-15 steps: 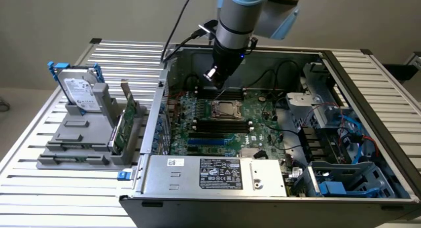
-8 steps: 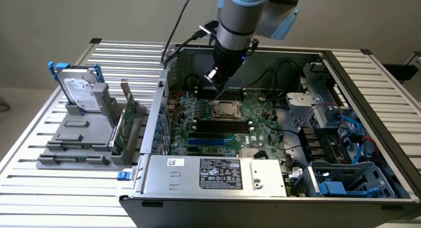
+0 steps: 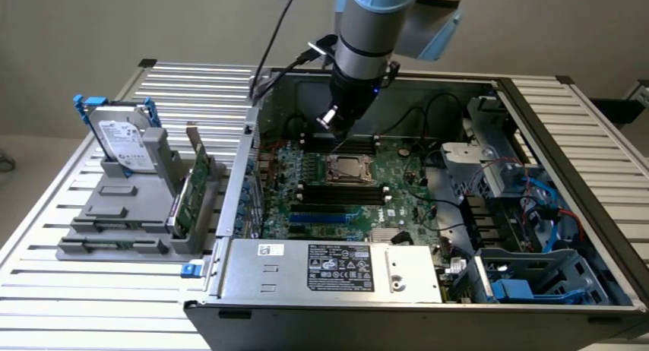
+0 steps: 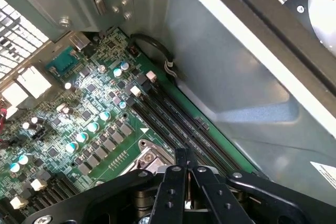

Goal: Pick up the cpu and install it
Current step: 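Install the first cpu locking lever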

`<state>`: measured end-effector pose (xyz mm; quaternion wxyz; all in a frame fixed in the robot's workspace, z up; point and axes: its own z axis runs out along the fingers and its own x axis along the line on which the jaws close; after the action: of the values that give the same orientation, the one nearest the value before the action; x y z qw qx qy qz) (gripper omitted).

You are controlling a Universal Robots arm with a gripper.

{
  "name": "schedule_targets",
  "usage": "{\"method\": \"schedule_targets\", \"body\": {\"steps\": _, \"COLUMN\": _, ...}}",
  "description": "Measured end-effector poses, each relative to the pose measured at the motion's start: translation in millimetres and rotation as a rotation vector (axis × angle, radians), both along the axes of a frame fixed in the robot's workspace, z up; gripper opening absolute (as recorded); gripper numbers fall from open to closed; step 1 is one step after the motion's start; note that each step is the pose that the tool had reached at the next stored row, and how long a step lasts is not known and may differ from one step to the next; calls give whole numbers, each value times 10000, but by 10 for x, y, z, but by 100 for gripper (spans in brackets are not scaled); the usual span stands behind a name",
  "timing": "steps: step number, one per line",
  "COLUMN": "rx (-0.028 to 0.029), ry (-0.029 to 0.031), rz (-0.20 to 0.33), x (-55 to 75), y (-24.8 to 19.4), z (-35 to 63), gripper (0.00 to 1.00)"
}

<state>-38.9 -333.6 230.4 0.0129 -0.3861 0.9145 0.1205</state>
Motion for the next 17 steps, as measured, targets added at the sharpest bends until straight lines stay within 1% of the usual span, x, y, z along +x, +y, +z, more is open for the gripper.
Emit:
{"method": "schedule_targets", "body": {"steps": 1, "rx": 1, "ry": -66, "rz": -1, "x": 0, "y": 0, "z": -8, "gripper": 11}}
{"method": "schedule_targets", "body": {"steps": 2, "rx": -1, "ry": -106, "rz": -2, "x": -2, "y": -1, "z": -12, "gripper": 11}}
{"method": "schedule_targets", "body": {"steps": 6, "rx": 0, "ry": -211, "rz": -68, "x": -9, "y": 0, "z": -29, "gripper": 11}}
{"method": "schedule_targets", "body": {"steps": 8, "rx": 1, "ry": -249, "rz": -91, "x": -11, "y": 0, "z": -36, "gripper": 11}}
{"method": "schedule_targets", "body": {"steps": 12, "rx": -1, "ry": -304, "rz": -129, "x": -12, "y": 0, "z": -47, "gripper": 11}}
{"method": "schedule_targets", "body": {"steps": 17, "rx": 1, "ry": -356, "rz": -210, "x": -20, "y": 0, "z": -61, "gripper": 11}}
